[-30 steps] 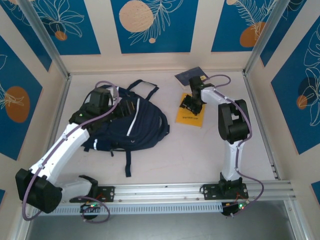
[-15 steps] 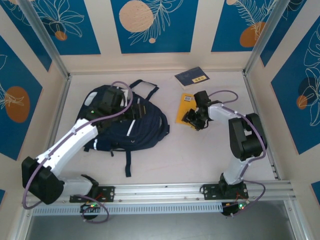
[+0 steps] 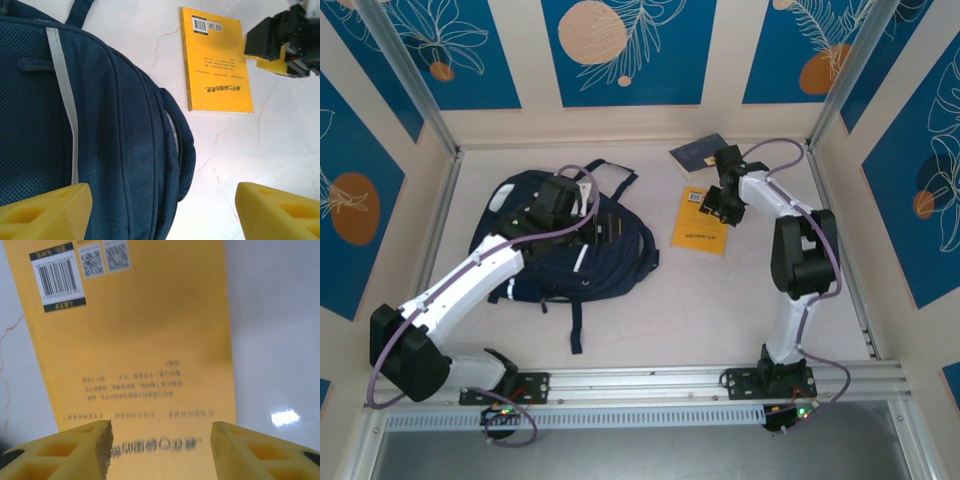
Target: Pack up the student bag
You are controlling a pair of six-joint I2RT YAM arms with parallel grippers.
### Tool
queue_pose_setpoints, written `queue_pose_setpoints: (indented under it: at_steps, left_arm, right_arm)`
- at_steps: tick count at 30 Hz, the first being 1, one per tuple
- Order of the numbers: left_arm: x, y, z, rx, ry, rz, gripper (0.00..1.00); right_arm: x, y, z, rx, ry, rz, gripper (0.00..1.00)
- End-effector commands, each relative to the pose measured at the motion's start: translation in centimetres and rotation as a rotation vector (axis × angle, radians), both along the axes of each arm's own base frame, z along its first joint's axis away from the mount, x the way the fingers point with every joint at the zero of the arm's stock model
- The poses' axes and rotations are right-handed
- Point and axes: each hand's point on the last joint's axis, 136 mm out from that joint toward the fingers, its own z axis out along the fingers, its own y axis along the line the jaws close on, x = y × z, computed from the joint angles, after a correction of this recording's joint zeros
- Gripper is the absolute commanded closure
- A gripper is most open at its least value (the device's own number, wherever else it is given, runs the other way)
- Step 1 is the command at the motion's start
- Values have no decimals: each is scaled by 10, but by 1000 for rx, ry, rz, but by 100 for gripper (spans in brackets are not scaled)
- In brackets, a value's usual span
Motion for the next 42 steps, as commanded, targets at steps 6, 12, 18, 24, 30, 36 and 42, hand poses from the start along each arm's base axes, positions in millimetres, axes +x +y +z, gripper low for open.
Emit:
queue_pose_setpoints:
  at_steps: [6, 12, 18, 24, 30, 36, 42]
  left_arm:
    - [-7, -1, 9, -16, -20, -35, 25]
    - [-8, 1, 11, -12, -27, -33, 25]
    - [-9, 3, 10, -11, -22, -24, 25]
    - [-8, 7, 10, -5, -22, -5, 25]
    - [-2, -13, 12, -67, -6, -43, 25]
    - [14, -102, 2, -10, 41, -162, 26]
    - [55, -164, -50, 57, 107, -178, 26]
  right_arm:
    - [15, 14, -32, -87, 192, 129, 88]
    - [-11, 28, -63, -62, 328, 183, 96]
    - [-47, 33, -75, -8, 397, 197, 98]
    - [-88, 33, -80, -15, 440, 200, 97]
    - [-95, 16, -58, -1, 337, 136, 90]
    - [-61, -16, -1, 151, 69, 5, 70]
    - [-37, -41, 12, 322, -56, -106, 62]
